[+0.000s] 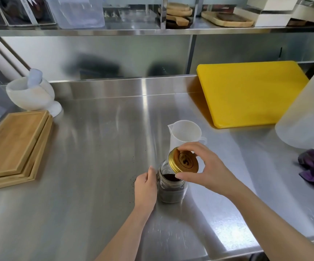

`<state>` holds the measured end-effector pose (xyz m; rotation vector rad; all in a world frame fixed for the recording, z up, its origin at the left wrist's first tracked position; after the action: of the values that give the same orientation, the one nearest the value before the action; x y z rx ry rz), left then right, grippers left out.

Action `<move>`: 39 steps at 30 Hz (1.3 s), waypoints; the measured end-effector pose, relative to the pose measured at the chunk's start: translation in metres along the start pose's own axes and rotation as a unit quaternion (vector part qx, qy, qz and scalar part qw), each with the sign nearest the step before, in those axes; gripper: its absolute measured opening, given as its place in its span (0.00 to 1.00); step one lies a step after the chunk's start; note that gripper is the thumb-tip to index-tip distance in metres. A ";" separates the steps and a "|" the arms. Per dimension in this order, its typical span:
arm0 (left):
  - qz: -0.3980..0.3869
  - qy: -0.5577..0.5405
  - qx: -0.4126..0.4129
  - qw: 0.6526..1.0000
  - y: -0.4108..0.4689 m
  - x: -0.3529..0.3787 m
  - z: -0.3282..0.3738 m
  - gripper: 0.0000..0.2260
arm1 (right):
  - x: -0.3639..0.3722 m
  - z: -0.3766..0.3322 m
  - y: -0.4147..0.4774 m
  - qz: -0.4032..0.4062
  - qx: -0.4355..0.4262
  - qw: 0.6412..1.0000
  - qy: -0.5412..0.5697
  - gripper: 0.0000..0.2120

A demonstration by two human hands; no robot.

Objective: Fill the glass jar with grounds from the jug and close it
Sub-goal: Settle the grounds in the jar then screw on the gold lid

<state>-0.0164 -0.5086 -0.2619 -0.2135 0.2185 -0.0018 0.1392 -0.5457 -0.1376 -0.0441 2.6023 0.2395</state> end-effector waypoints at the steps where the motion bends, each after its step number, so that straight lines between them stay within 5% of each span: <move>1: -0.003 0.000 0.003 1.000 0.000 0.000 0.001 0.22 | 0.003 0.000 0.000 -0.015 -0.001 1.000 -0.011 0.25; 18: -0.011 0.006 0.001 1.000 -0.003 0.000 0.008 0.26 | 0.030 -0.008 0.021 -0.211 -0.059 0.956 -0.196 0.30; 39: -0.011 0.010 0.013 1.000 -0.003 0.001 0.007 0.28 | 0.031 0.000 0.022 -0.245 -0.024 0.950 -0.192 0.30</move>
<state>-0.0135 -0.5102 -0.2550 -0.1903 0.2349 -0.0295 0.1106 -0.5237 -0.1498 -0.5937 2.1140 0.1147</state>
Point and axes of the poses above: each hand's wrist, its own y-axis towards the middle knuckle, its own x-axis out of the palm, z = x × y, the point moved 7 cm from there along y, towards the middle knuckle, and after that the axes turned 4 degrees about y, right-handed, at the moved point
